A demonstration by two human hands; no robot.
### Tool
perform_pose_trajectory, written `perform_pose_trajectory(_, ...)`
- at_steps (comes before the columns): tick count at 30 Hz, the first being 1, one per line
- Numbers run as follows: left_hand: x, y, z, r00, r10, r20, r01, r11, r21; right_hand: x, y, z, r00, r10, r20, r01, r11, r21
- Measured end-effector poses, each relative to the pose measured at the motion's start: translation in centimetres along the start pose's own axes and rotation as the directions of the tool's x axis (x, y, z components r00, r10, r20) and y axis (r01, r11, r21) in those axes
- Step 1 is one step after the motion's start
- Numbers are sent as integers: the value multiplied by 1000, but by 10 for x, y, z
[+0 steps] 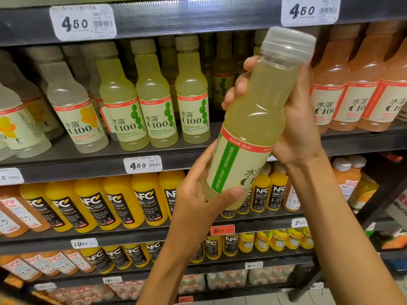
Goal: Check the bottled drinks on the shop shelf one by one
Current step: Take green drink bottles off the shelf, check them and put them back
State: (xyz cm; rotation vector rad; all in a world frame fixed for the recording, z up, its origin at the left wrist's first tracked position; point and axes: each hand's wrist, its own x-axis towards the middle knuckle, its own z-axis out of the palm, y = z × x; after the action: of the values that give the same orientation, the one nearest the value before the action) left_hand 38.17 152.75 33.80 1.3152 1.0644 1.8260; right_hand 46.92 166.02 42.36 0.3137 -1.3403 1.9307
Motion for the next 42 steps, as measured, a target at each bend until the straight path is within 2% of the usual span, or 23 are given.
perform_pose_trajectory(1, -1, 0, -1, 998, -39, 40, 41, 998, -40, 2, -1, 2, 999, 4, 44, -4, 1000, -1)
perform_pose_trajectory(5, -4, -6, -2, 963, -200, 179, 224, 967, -125, 4, -2, 4, 992, 117, 43, -115, 992, -50)
perform_pose_trajectory(7, -5, -8, -1, 955, -238, 178, 267, 951, -158, 4, -3, 6, 990, 143, 0, -143, 988, -55)
perform_pose_trajectory(9, -4, -11, -1, 966, -235, 107, 244, 967, -79, 5, -6, 7, 989, 110, -97, -124, 981, -151)
perform_pose_trajectory(11, 0, -12, 0, 981, -191, 15, 190, 981, 40, 6, -8, 7, 975, 34, -218, -104, 943, -317)
perform_pose_trajectory(13, 5, -11, 2, 991, -135, 7, 134, 988, 76, 7, -8, 8, 959, -8, -285, -109, 913, -392)
perform_pose_trajectory(18, 12, -7, 4, 996, -79, -36, 81, 993, 86, 6, -8, 9, 958, -9, -286, -108, 913, -393)
perform_pose_trajectory(21, 10, -6, 1, 976, -212, 47, 216, 971, -105, 5, -9, 9, 970, 51, -238, -140, 917, -373)
perform_pose_trajectory(23, 11, -7, 1, 957, -242, 159, 276, 928, -252, 5, -5, 12, 971, 100, -217, -164, 940, -300)
perform_pose_trajectory(24, 12, -7, 1, 952, -246, 183, 289, 917, -274, 5, -2, 13, 975, 105, -197, -157, 950, -271)
perform_pose_trajectory(26, 14, -9, 1, 957, -252, 143, 279, 935, -220, 6, -1, 15, 982, 81, -171, -122, 962, -246)
perform_pose_trajectory(28, 16, -9, -3, 971, -238, 2, 238, 970, -45, 7, -4, 17, 985, 33, -169, -80, 957, -279)
perform_pose_trajectory(29, 16, -8, -5, 982, -187, -41, 188, 981, 41, 7, -6, 17, 984, 1, -176, -58, 944, -324)
perform_pose_trajectory(31, 16, -4, -3, 998, -56, -33, 60, 990, 129, 8, -10, 18, 979, -65, -195, -21, 913, -408)
perform_pose_trajectory(33, 18, -3, 3, 999, -3, -47, 11, 982, 187, 10, -11, 18, 972, -93, -218, -13, 898, -440)
perform_pose_trajectory(35, 19, -6, 4, 998, -5, -59, 15, 986, 169, 11, -11, 18, 967, -79, -243, -45, 883, -467)
perform_pose_trajectory(37, 16, -8, 2, 997, -72, -38, 75, 993, 88, 12, -12, 15, 965, -54, -257, -78, 877, -475)
perform_pose_trajectory(39, 11, -7, 1, 979, -199, 41, 200, 979, -23, 12, -13, 12, 975, 17, -223, -109, 906, -409)
perform_pose_trajectory(42, 7, -12, 1, 956, -238, 172, 261, 957, -129, 12, -9, 11, 974, 143, -178, -190, 941, -279)
